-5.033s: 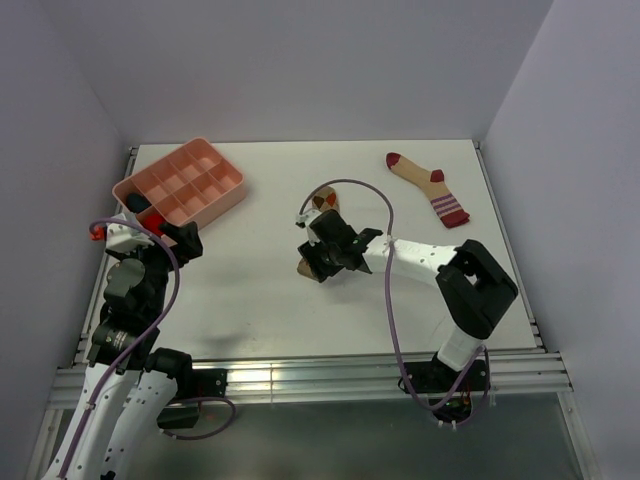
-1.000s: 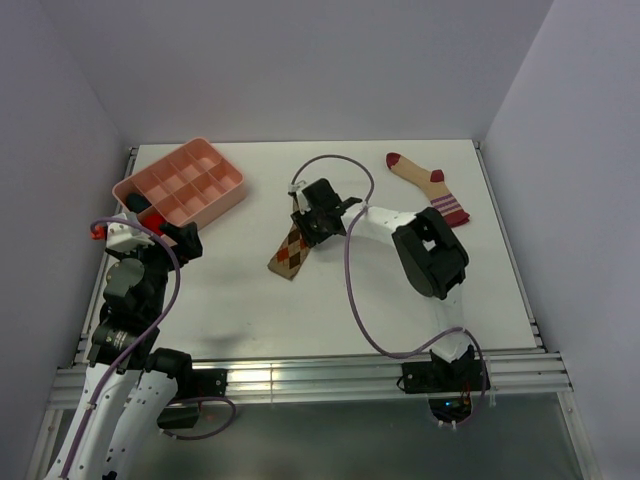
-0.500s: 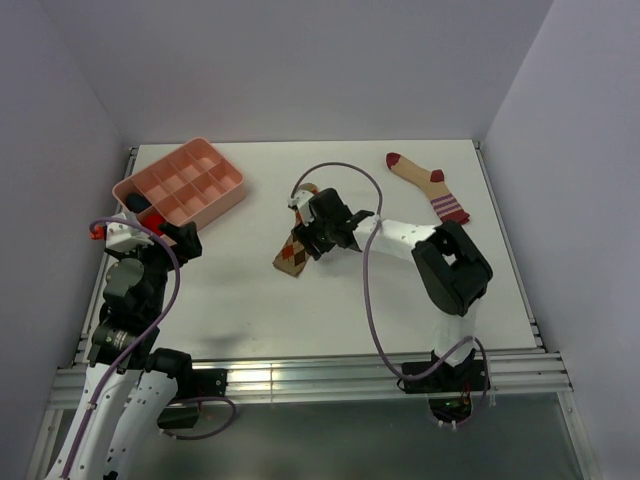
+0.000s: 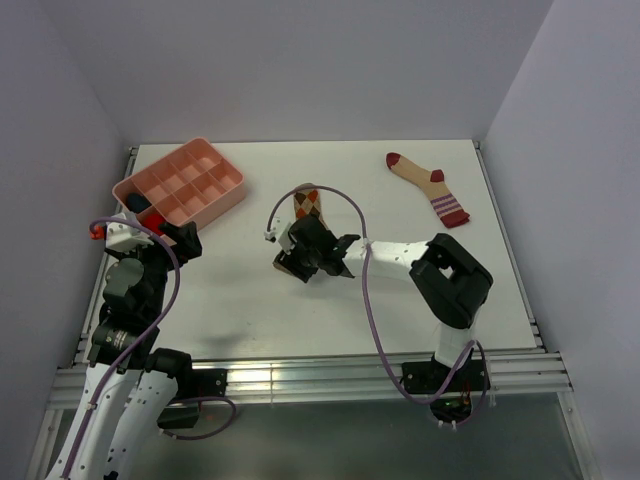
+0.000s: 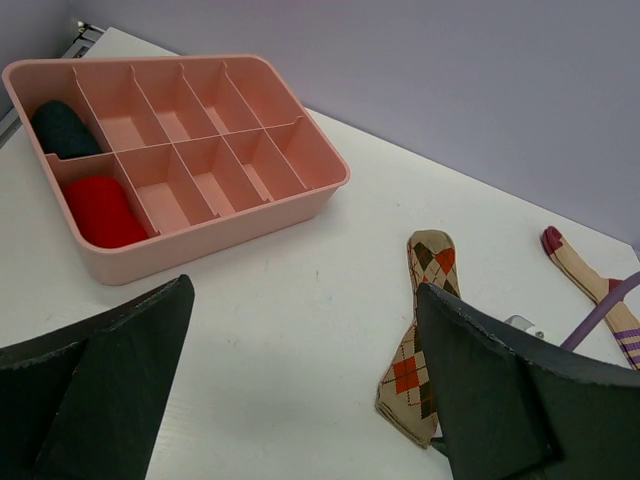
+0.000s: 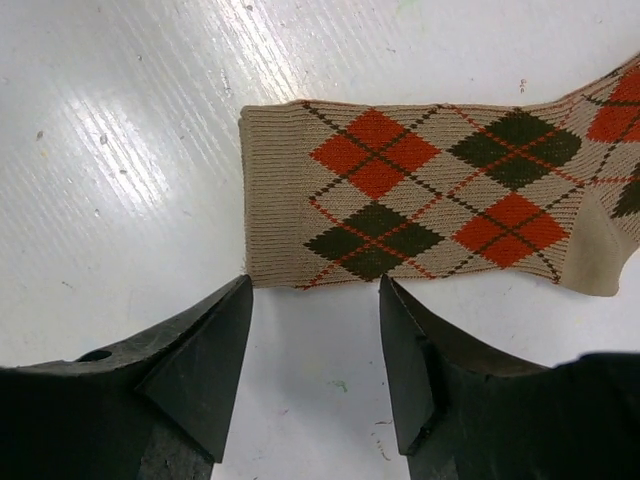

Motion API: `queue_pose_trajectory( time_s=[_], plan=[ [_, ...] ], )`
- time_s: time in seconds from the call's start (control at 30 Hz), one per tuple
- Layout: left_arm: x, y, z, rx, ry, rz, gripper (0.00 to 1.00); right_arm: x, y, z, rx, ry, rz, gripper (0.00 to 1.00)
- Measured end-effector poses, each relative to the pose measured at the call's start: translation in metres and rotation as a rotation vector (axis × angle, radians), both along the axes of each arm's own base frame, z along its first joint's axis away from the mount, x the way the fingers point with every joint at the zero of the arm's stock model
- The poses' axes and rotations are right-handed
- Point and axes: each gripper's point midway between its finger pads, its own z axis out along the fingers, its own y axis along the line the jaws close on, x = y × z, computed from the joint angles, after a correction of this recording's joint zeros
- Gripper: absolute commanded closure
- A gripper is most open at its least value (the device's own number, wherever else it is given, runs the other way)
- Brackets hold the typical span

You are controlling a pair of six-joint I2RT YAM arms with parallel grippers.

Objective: Roll the socks
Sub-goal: Roll the sock at the center of the board.

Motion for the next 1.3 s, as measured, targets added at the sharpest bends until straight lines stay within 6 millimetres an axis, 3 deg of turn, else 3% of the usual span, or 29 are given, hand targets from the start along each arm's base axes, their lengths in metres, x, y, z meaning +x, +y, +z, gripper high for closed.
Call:
queue_pose_trajectory(
  time_s=[0.47, 0.93, 1.13, 1.23, 1.3],
  plan=[
    [0.000, 0.000, 0.000, 0.000, -0.002, 0.000, 0.00, -0.016, 0.014, -0.013, -0.024, 0.006, 0.056, 0.41],
    [0.000, 0.000, 0.000, 0.000, -0.002, 0.000, 0.01, -0.004, 0.018, -0.026, -0.029, -0.030, 0.024, 0.45],
    [0.000, 0.000, 0.000, 0.000, -0.002, 0.000, 0.00, 0.002, 0.015, -0.027, -0.029, -0.050, -0.021, 0.57],
    [0.000, 0.000, 0.000, 0.000, -0.002, 0.000, 0.00, 0.004, 0.013, -0.028, -0.035, -0.057, -0.038, 0.69],
    [0.000, 0.000, 0.000, 0.000, -0.002, 0.000, 0.01, 0.005, 0.011, -0.028, -0.040, -0.062, -0.045, 0.84]
  ],
)
